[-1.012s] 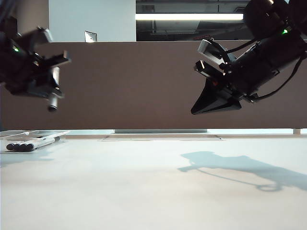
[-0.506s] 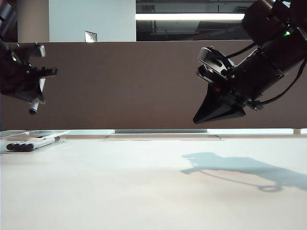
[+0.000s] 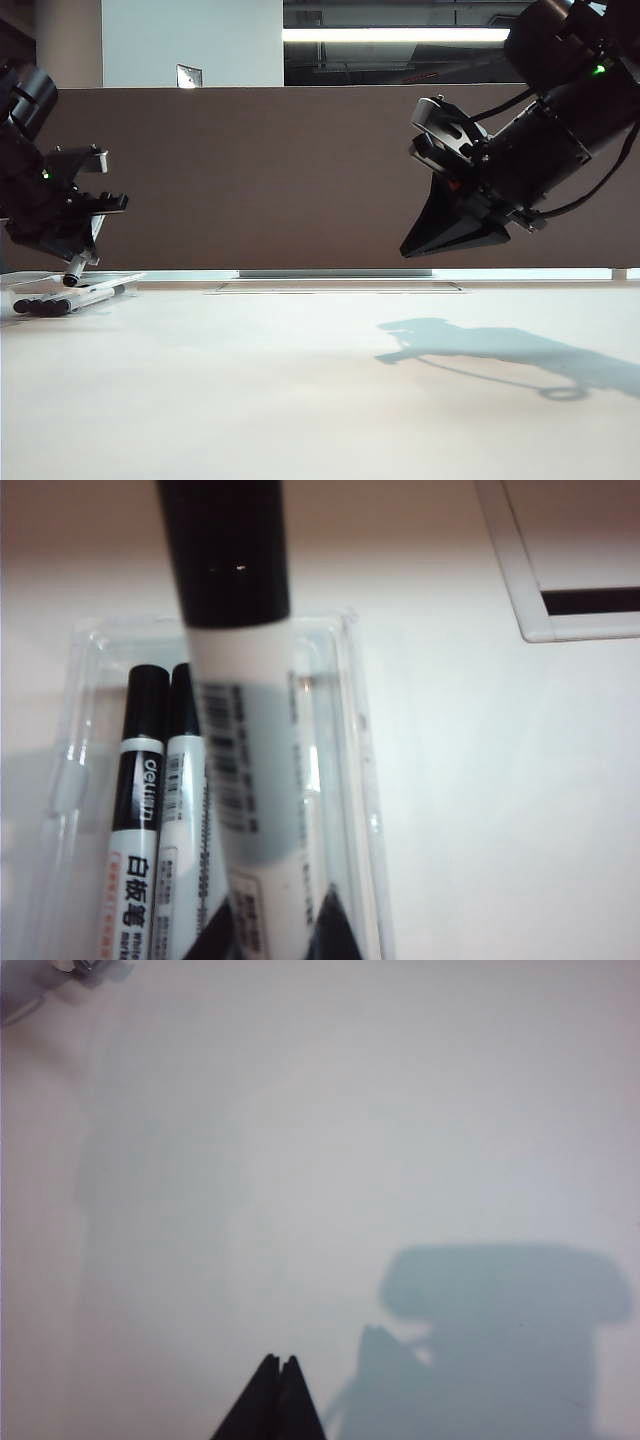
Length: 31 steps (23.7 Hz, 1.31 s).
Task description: Pick up the black marker on the right and put it into the packaging box on the left, making sure the marker fit the shape of the box's grooves.
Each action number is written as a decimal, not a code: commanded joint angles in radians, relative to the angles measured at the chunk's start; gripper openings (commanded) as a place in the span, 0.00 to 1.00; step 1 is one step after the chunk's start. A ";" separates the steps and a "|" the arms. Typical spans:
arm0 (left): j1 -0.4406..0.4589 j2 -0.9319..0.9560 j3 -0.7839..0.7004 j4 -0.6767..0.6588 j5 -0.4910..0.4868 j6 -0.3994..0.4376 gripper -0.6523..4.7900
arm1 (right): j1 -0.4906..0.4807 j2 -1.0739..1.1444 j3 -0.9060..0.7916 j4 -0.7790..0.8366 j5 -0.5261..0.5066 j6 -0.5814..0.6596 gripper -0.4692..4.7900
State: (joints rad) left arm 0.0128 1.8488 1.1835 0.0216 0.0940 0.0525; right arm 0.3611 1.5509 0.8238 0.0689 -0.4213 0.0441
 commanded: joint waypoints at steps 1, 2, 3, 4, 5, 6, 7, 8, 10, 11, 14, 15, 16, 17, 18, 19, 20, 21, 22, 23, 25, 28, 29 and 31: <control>-0.004 0.014 0.003 0.013 0.002 0.003 0.11 | 0.000 -0.007 0.002 0.010 -0.008 -0.003 0.07; -0.007 0.018 0.003 0.013 0.002 0.004 0.11 | 0.001 -0.007 0.002 0.010 -0.008 -0.003 0.07; -0.010 0.026 0.003 0.011 0.002 0.005 0.11 | 0.001 -0.007 0.002 0.010 -0.008 -0.003 0.07; -0.011 0.031 0.003 0.011 0.002 0.009 0.11 | 0.001 -0.007 0.002 0.010 -0.008 -0.003 0.07; -0.017 0.033 0.003 0.010 0.002 0.027 0.11 | 0.001 -0.007 0.002 0.010 -0.011 -0.003 0.07; -0.022 0.037 0.003 0.011 0.002 0.027 0.11 | 0.001 -0.007 0.002 0.010 -0.012 -0.003 0.07; -0.023 0.039 0.003 0.013 0.002 0.027 0.11 | 0.000 -0.007 0.002 0.010 -0.015 -0.003 0.07; -0.023 0.044 0.003 0.010 0.002 0.027 0.11 | 0.000 -0.007 0.002 0.010 -0.019 -0.003 0.07; -0.023 0.051 0.003 0.008 0.002 0.027 0.11 | 0.000 -0.007 0.002 0.010 -0.026 -0.003 0.07; -0.023 0.054 0.003 0.000 0.002 0.030 0.11 | 0.000 -0.007 0.002 0.010 -0.026 -0.003 0.07; -0.023 0.063 0.003 -0.006 0.002 0.049 0.11 | 0.000 -0.007 0.002 0.010 -0.026 -0.003 0.07; -0.023 0.063 0.003 -0.006 0.002 0.048 0.11 | 0.000 -0.007 0.002 0.010 -0.026 -0.003 0.07; -0.023 0.063 0.003 -0.005 0.002 0.048 0.11 | 0.000 -0.007 0.002 0.010 -0.026 -0.003 0.07; -0.023 0.063 0.003 -0.002 0.002 0.048 0.11 | 0.000 -0.007 0.002 0.010 -0.026 -0.003 0.07; -0.023 0.063 0.003 -0.001 0.002 0.048 0.11 | 0.000 -0.007 0.002 0.010 -0.026 -0.003 0.07; -0.023 0.063 0.003 0.003 0.002 0.048 0.11 | 0.000 -0.007 0.002 0.010 -0.026 -0.003 0.07; -0.023 0.063 0.003 0.006 0.002 0.048 0.11 | 0.000 -0.007 0.002 0.010 -0.026 -0.003 0.07; -0.023 0.063 0.003 0.011 0.002 0.048 0.11 | 0.000 -0.007 0.002 0.010 -0.026 -0.003 0.07; -0.023 0.063 0.003 0.015 0.002 0.049 0.11 | 0.000 -0.007 0.002 0.010 -0.026 -0.003 0.07; -0.023 0.063 0.003 0.021 0.002 0.049 0.11 | 0.000 -0.007 0.002 0.010 -0.026 -0.003 0.07; -0.023 0.063 0.003 0.027 0.002 0.055 0.15 | 0.000 -0.007 0.002 0.010 -0.027 -0.003 0.07; -0.023 0.063 0.003 0.030 0.002 0.071 0.23 | 0.000 -0.007 0.002 0.010 -0.026 -0.003 0.07; -0.023 0.063 0.003 0.032 0.002 0.071 0.23 | 0.000 -0.007 0.002 0.010 -0.026 -0.003 0.07; -0.023 0.063 0.003 0.035 0.002 0.071 0.23 | 0.000 -0.007 0.002 0.010 -0.027 -0.003 0.07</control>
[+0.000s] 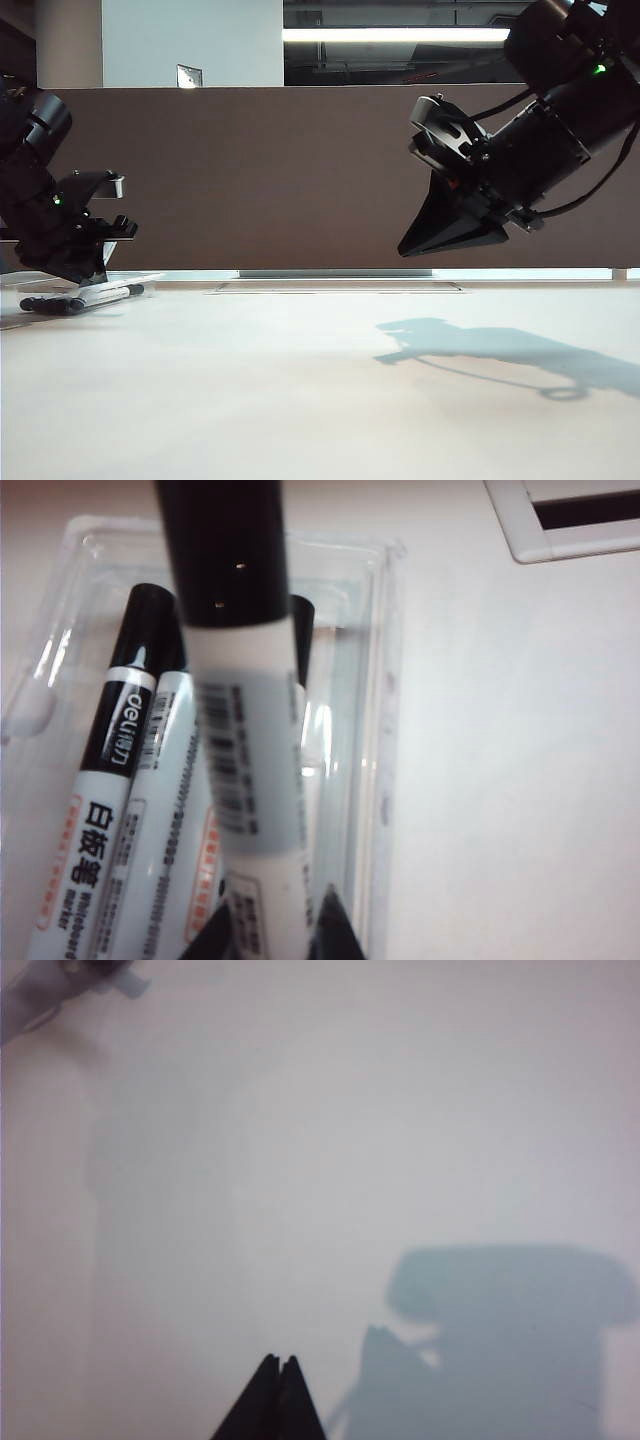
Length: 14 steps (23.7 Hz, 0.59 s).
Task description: Pick up the black marker on the right and put it into the packaging box on the left, making sure the marker fit the shape of the box's grooves.
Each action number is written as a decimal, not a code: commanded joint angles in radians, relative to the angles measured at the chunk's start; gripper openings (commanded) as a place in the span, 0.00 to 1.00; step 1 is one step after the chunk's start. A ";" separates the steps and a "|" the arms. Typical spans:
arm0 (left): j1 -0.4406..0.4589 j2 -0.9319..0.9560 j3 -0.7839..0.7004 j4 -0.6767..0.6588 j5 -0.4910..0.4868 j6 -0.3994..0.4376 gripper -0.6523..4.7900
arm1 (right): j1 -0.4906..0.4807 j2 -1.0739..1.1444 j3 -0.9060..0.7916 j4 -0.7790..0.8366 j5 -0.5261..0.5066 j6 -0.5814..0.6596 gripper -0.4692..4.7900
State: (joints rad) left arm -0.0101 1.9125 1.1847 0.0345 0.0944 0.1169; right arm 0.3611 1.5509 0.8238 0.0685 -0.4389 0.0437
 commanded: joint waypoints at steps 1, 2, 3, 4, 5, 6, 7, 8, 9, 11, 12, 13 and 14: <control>0.000 -0.001 0.002 0.024 0.002 0.007 0.26 | 0.000 -0.007 0.002 0.011 -0.009 -0.003 0.07; 0.000 -0.001 0.002 0.026 0.002 0.007 0.34 | 0.000 -0.007 0.002 0.011 -0.009 -0.003 0.07; 0.000 -0.002 0.002 0.027 0.002 0.007 0.37 | 0.000 -0.007 0.002 0.011 -0.009 -0.003 0.07; 0.000 -0.002 0.002 0.027 0.002 0.007 0.37 | 0.000 -0.007 0.002 0.011 -0.010 -0.003 0.07; 0.000 -0.002 0.002 0.027 0.002 0.007 0.37 | 0.000 -0.007 0.002 0.011 -0.011 -0.003 0.07; 0.000 -0.002 0.002 0.027 0.002 0.007 0.37 | 0.000 -0.007 0.002 0.011 -0.012 -0.003 0.07; 0.000 -0.002 0.002 0.027 0.002 0.007 0.37 | 0.000 -0.007 0.002 0.011 -0.012 -0.003 0.07; 0.000 -0.002 0.002 0.027 0.002 0.007 0.37 | 0.000 -0.007 0.002 0.011 -0.012 -0.003 0.07; 0.000 -0.002 0.002 0.027 0.002 0.007 0.37 | 0.000 -0.007 0.002 0.011 -0.012 -0.003 0.07; 0.000 -0.002 0.002 0.027 0.002 0.007 0.37 | 0.000 -0.007 0.002 0.011 -0.012 -0.003 0.07; 0.000 -0.002 0.002 0.027 0.002 0.007 0.37 | 0.000 -0.007 0.002 0.011 -0.012 -0.003 0.07; 0.000 -0.002 0.002 0.027 0.002 0.007 0.37 | 0.000 -0.007 0.002 0.011 -0.012 -0.003 0.07; 0.000 -0.004 0.002 0.027 0.002 0.007 0.37 | 0.000 -0.007 0.002 0.011 -0.012 -0.003 0.07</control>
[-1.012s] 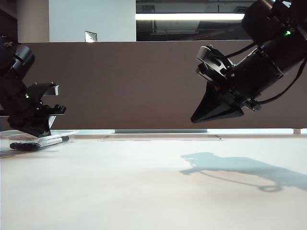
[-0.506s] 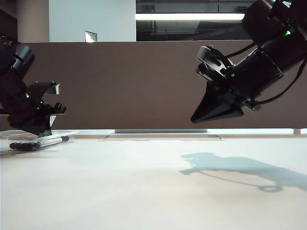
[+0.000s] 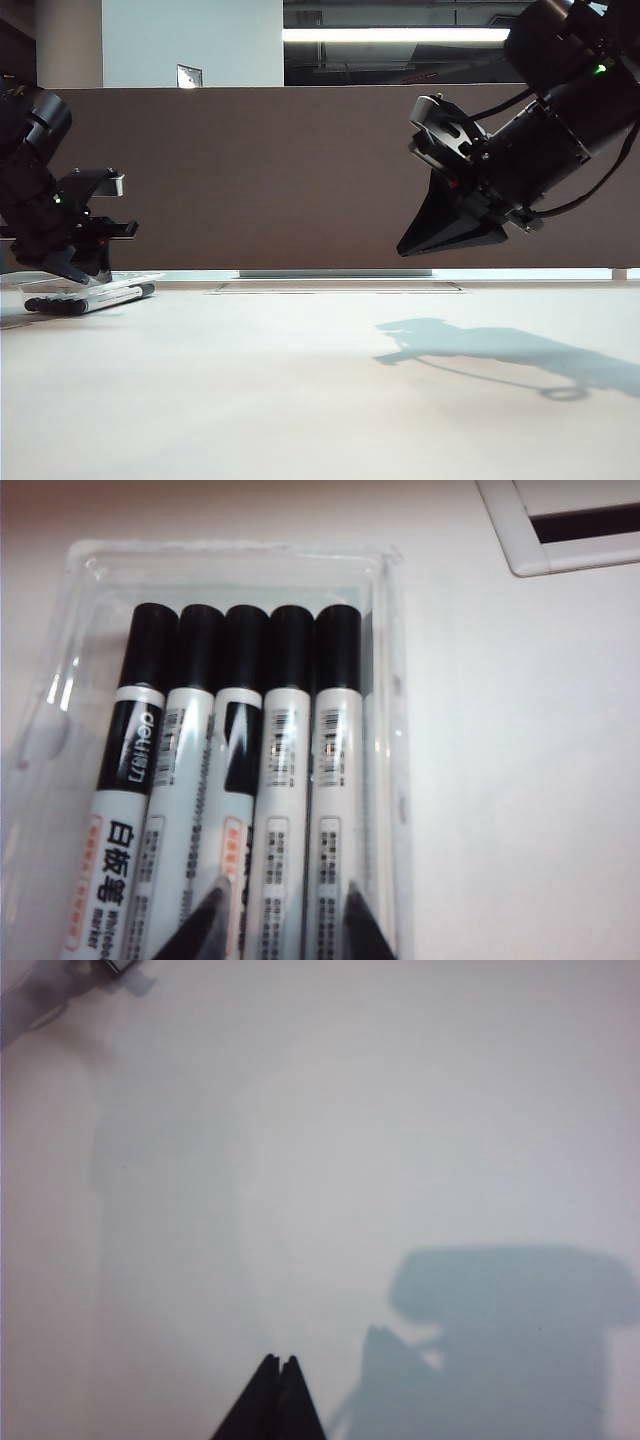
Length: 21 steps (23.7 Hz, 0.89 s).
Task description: Pick up the black marker on the right and put it into the packaging box on the left, making sure the marker fit the shape of the box's grooves.
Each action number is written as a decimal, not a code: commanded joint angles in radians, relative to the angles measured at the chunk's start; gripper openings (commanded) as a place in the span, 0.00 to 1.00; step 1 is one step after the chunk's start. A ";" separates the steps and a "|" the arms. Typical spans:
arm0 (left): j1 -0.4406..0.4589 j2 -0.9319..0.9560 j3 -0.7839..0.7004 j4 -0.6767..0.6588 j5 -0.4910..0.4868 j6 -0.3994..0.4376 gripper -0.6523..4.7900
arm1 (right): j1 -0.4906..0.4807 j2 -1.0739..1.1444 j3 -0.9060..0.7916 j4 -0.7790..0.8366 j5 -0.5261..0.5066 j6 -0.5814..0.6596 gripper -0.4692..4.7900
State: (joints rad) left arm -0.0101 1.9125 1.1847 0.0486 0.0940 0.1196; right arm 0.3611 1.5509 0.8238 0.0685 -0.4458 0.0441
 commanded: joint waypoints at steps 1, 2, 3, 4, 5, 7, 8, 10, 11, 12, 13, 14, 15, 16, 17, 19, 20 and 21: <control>0.000 -0.005 0.003 0.014 0.002 0.004 0.35 | 0.000 -0.007 0.002 0.011 -0.005 -0.003 0.07; 0.000 -0.010 0.003 0.015 0.002 0.004 0.31 | 0.000 -0.007 0.002 0.011 -0.005 -0.003 0.07; 0.000 -0.014 0.003 0.017 0.002 0.004 0.24 | 0.000 -0.007 0.002 0.011 -0.004 -0.003 0.07; 0.000 -0.020 0.003 0.017 0.002 0.004 0.17 | 0.000 -0.007 0.002 0.011 -0.002 -0.003 0.07; 0.000 -0.027 0.003 0.017 0.002 0.004 0.10 | 0.000 -0.007 0.002 0.011 0.000 -0.003 0.07; 0.000 -0.059 0.003 0.016 0.002 0.003 0.11 | -0.001 -0.007 0.002 0.011 0.002 -0.003 0.07; 0.000 -0.071 0.003 0.014 0.002 0.001 0.11 | -0.002 -0.009 0.002 0.010 0.003 -0.003 0.07; 0.000 -0.124 0.003 -0.007 0.002 -0.009 0.11 | -0.003 -0.023 0.003 0.009 0.021 0.007 0.07; 0.000 -0.167 0.003 -0.031 0.002 -0.032 0.11 | -0.003 -0.047 0.003 0.001 0.045 0.009 0.07; 0.000 -0.209 0.002 -0.058 0.002 -0.061 0.11 | -0.003 -0.082 0.003 -0.013 0.067 0.008 0.07; 0.000 -0.235 0.002 -0.079 0.002 -0.081 0.11 | -0.003 -0.100 0.003 -0.022 0.079 0.008 0.07; 0.000 -0.281 0.002 -0.126 0.002 -0.123 0.11 | -0.003 -0.143 0.001 -0.045 0.106 0.007 0.07; -0.001 -0.300 0.002 -0.150 0.002 -0.135 0.11 | -0.003 -0.163 0.001 -0.059 0.116 0.007 0.07; -0.008 -0.323 0.002 -0.177 0.002 -0.139 0.11 | -0.003 -0.186 0.001 -0.071 0.115 0.005 0.07; -0.014 -0.340 0.002 -0.199 0.002 -0.139 0.11 | -0.003 -0.204 0.000 -0.082 0.113 0.003 0.07; -0.026 -0.375 0.002 -0.243 0.002 -0.140 0.11 | -0.003 -0.248 -0.007 -0.098 0.111 -0.005 0.07; -0.032 -0.389 0.001 -0.258 0.002 -0.140 0.11 | -0.003 -0.268 -0.015 -0.098 0.111 -0.013 0.07; -0.043 -0.402 -0.001 -0.270 0.002 -0.140 0.11 | -0.003 -0.294 -0.029 -0.097 0.111 -0.020 0.07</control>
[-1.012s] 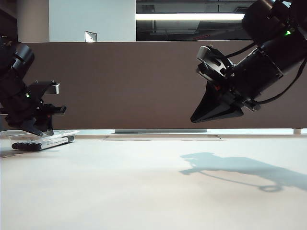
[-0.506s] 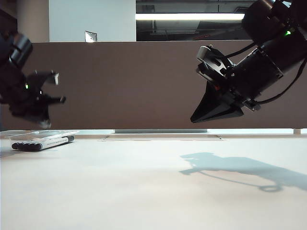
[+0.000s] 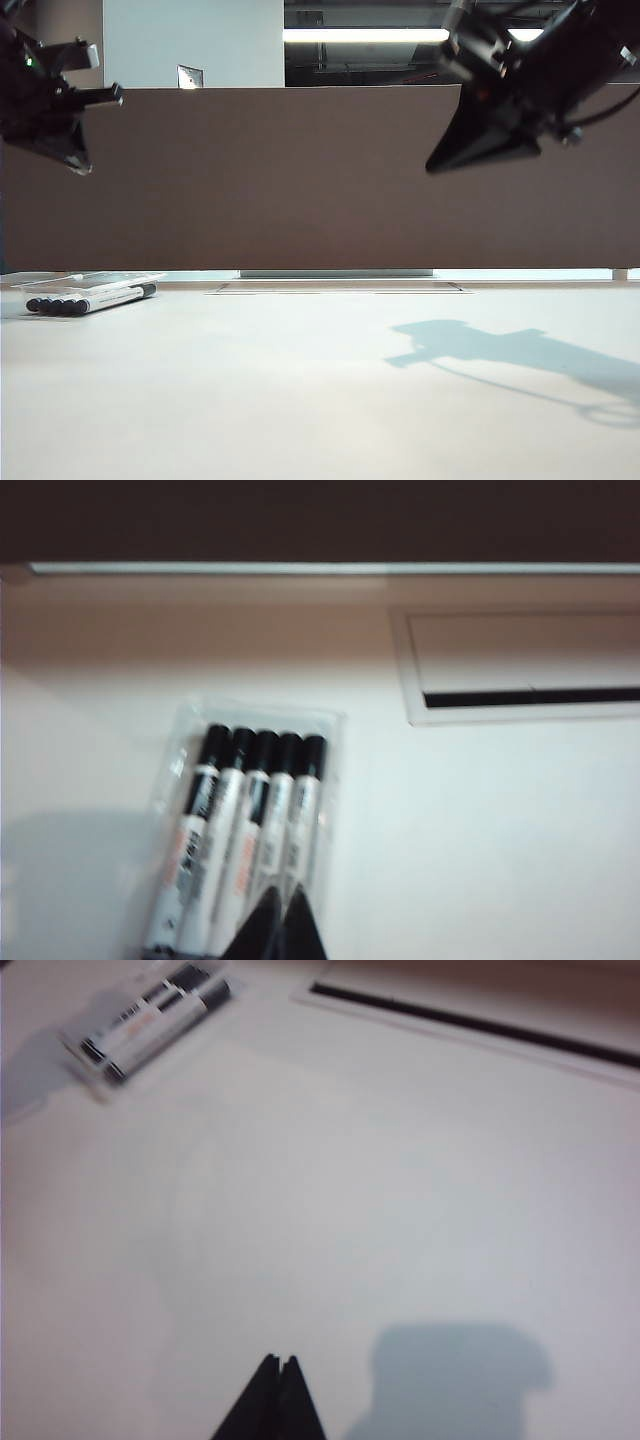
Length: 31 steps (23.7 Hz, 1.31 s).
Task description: Pick up the black marker on the right and put it into the packaging box on the left, making sure the marker fit the shape of the box's grooves.
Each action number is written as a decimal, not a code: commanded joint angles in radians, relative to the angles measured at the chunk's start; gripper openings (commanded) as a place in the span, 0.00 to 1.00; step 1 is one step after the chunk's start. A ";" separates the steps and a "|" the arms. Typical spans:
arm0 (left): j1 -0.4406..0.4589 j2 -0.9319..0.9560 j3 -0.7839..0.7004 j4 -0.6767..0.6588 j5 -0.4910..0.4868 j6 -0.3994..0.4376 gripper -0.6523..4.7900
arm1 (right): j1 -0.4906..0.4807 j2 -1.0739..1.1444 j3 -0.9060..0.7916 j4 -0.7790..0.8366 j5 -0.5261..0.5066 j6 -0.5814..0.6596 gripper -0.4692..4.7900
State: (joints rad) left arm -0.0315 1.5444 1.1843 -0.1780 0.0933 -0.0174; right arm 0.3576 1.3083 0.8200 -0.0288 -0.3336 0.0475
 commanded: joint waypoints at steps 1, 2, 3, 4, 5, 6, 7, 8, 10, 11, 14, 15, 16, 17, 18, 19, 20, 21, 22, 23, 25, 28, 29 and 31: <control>-0.035 -0.048 -0.001 -0.055 0.002 -0.003 0.11 | 0.000 -0.074 -0.038 0.000 0.001 -0.024 0.07; -0.045 -0.060 -0.002 -0.063 0.002 -0.005 0.11 | 0.000 -0.097 -0.054 0.000 0.002 -0.024 0.07; -0.056 -0.071 -0.006 -0.068 0.002 -0.010 0.11 | 0.000 -0.119 -0.071 0.003 0.003 -0.024 0.07; -0.069 -0.090 -0.018 -0.067 0.002 -0.018 0.11 | -0.002 -0.150 -0.093 0.003 0.005 -0.024 0.07; -0.080 -0.105 -0.031 -0.063 0.002 -0.024 0.11 | -0.002 -0.173 -0.111 0.003 0.010 -0.023 0.07; -0.090 -0.122 -0.047 -0.058 0.002 -0.026 0.11 | -0.002 -0.196 -0.129 0.002 0.017 -0.023 0.07; -0.114 -0.159 -0.090 -0.042 0.002 -0.045 0.11 | -0.002 -0.249 -0.168 0.002 0.022 -0.023 0.07; -0.127 -0.200 -0.137 -0.031 0.002 -0.051 0.11 | -0.002 -0.299 -0.203 0.002 0.030 -0.023 0.07; -0.138 -0.250 -0.200 -0.004 0.002 -0.051 0.11 | -0.002 -0.349 -0.237 0.002 0.059 -0.023 0.07; -0.140 -0.275 -0.229 0.008 0.002 -0.051 0.11 | -0.002 -0.378 -0.255 0.003 0.085 -0.023 0.07; -0.140 -0.391 -0.356 0.060 0.002 -0.050 0.11 | -0.002 -0.459 -0.300 0.002 0.154 -0.022 0.07; -0.140 -0.429 -0.397 0.084 0.002 -0.046 0.11 | -0.002 -0.477 -0.306 -0.001 0.152 -0.022 0.07; -0.140 -0.497 -0.469 0.133 0.002 -0.040 0.11 | -0.002 -0.496 -0.306 -0.001 0.153 -0.023 0.07; -0.140 -0.528 -0.500 0.154 0.002 -0.040 0.11 | -0.002 -0.499 -0.306 0.004 0.156 -0.023 0.07; -0.140 -0.591 -0.564 0.203 0.002 -0.043 0.11 | -0.002 -0.502 -0.306 0.005 0.155 -0.023 0.07; -0.140 -0.625 -0.599 0.233 0.002 -0.043 0.11 | -0.002 -0.502 -0.306 0.003 0.156 -0.023 0.07; -0.140 -0.650 -0.626 0.255 0.002 -0.043 0.11 | -0.002 -0.502 -0.306 0.003 0.156 -0.023 0.07; -0.140 -0.674 -0.650 0.275 0.002 -0.043 0.11 | -0.002 -0.501 -0.306 0.003 0.156 -0.023 0.07; -0.140 -0.702 -0.678 0.296 0.002 -0.043 0.11 | -0.002 -0.501 -0.306 0.003 0.156 -0.023 0.07; -0.140 -0.720 -0.698 0.306 0.002 -0.043 0.11 | -0.002 -0.501 -0.306 0.003 0.156 -0.023 0.07; -0.140 -0.756 -0.733 0.314 0.002 -0.043 0.11 | -0.002 -0.502 -0.306 0.003 0.156 -0.023 0.07; -0.140 -0.793 -0.781 0.331 0.002 -0.044 0.11 | -0.002 -0.501 -0.306 0.003 0.156 -0.023 0.07; -0.140 -0.803 -0.795 0.339 0.002 -0.044 0.11 | -0.002 -0.501 -0.306 0.003 0.156 -0.023 0.07; -0.140 -0.825 -0.825 0.352 0.002 -0.044 0.11 | -0.002 -0.501 -0.306 0.003 0.156 -0.023 0.07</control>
State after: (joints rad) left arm -0.1719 0.7345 0.3740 0.1436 0.0937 -0.0616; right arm 0.3561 0.8097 0.5110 -0.0433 -0.1818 0.0288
